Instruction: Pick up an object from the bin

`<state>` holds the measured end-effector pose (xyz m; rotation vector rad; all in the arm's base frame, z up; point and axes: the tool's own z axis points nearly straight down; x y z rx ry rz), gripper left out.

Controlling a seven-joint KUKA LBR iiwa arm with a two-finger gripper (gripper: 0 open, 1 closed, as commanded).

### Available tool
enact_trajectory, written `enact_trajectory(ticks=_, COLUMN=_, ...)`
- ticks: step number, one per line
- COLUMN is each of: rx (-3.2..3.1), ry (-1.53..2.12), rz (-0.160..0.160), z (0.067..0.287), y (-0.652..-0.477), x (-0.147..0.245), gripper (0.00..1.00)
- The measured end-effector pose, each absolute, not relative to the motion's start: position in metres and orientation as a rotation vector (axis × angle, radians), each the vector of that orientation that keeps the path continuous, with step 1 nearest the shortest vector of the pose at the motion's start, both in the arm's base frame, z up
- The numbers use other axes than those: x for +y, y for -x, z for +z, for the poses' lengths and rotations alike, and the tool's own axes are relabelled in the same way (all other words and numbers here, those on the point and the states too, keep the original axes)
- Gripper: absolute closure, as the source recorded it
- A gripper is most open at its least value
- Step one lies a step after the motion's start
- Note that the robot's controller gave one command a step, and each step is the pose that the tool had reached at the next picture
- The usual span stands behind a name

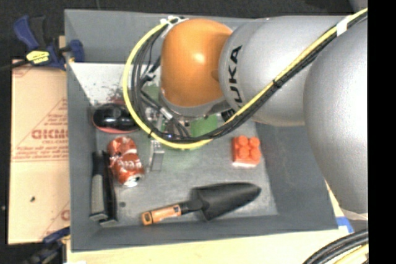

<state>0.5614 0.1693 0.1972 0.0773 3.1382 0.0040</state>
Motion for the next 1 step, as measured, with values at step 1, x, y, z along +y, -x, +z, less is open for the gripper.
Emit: enact_trajectory(ticks=1, rx=3.138, ry=0.084, rz=0.0, z=0.1713, y=-0.5659, x=0.1595, gripper=0.0)
